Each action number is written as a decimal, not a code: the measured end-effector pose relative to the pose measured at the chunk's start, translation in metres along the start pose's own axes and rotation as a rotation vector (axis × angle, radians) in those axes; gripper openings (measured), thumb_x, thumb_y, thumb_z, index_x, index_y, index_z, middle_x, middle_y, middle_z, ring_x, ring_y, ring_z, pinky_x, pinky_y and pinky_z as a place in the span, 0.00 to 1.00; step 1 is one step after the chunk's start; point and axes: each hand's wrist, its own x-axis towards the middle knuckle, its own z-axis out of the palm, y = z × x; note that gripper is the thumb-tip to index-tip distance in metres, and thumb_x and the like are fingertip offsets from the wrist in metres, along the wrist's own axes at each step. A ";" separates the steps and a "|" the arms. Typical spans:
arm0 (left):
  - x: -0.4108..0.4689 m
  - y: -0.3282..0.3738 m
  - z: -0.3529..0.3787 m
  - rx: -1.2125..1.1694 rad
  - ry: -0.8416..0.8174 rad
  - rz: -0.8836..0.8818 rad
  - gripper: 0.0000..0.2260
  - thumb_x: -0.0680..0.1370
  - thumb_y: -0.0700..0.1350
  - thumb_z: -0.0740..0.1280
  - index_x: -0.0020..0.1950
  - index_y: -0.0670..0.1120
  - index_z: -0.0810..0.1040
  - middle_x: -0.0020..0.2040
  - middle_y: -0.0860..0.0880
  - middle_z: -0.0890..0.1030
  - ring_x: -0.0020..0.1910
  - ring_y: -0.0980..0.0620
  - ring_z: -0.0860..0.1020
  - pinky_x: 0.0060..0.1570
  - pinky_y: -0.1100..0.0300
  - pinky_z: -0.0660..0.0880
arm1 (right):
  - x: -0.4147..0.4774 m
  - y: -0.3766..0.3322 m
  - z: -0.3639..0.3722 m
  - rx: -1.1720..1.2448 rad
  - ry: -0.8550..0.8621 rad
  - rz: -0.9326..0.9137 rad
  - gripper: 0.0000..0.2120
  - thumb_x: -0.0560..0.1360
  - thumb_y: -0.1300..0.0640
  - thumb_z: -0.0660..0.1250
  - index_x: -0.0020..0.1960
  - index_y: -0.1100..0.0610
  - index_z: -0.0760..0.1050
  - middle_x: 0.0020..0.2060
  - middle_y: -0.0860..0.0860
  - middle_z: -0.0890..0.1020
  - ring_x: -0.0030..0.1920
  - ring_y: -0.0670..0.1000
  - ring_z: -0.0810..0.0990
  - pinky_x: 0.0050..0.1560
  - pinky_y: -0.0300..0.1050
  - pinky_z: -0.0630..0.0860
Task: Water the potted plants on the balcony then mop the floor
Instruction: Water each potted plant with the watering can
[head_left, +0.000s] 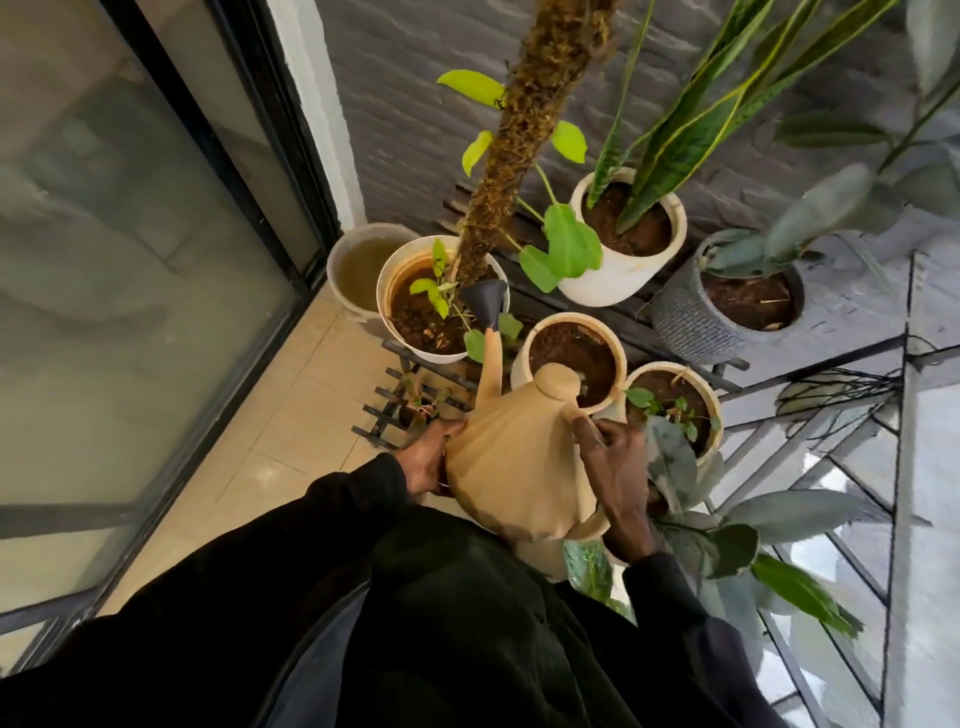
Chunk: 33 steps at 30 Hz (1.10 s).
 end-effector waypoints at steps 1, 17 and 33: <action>0.001 0.001 -0.011 -0.010 0.002 -0.015 0.27 0.80 0.65 0.62 0.74 0.52 0.67 0.70 0.42 0.73 0.68 0.37 0.71 0.65 0.36 0.71 | 0.003 -0.008 0.008 -0.015 -0.010 0.000 0.26 0.80 0.49 0.71 0.28 0.52 0.63 0.25 0.47 0.64 0.28 0.47 0.59 0.31 0.47 0.58; 0.003 0.037 -0.092 -0.153 -0.031 -0.123 0.35 0.72 0.70 0.69 0.73 0.53 0.69 0.68 0.39 0.75 0.65 0.34 0.74 0.58 0.37 0.77 | 0.050 -0.106 0.094 -0.196 -0.162 0.125 0.19 0.81 0.52 0.70 0.37 0.64 0.76 0.28 0.52 0.75 0.26 0.49 0.69 0.27 0.44 0.67; -0.019 0.054 -0.088 -0.148 -0.119 -0.122 0.25 0.79 0.67 0.61 0.64 0.49 0.73 0.62 0.38 0.76 0.59 0.36 0.75 0.55 0.39 0.77 | 0.076 -0.146 0.102 -0.387 -0.206 0.135 0.16 0.83 0.51 0.67 0.52 0.66 0.79 0.42 0.58 0.83 0.37 0.54 0.81 0.38 0.49 0.80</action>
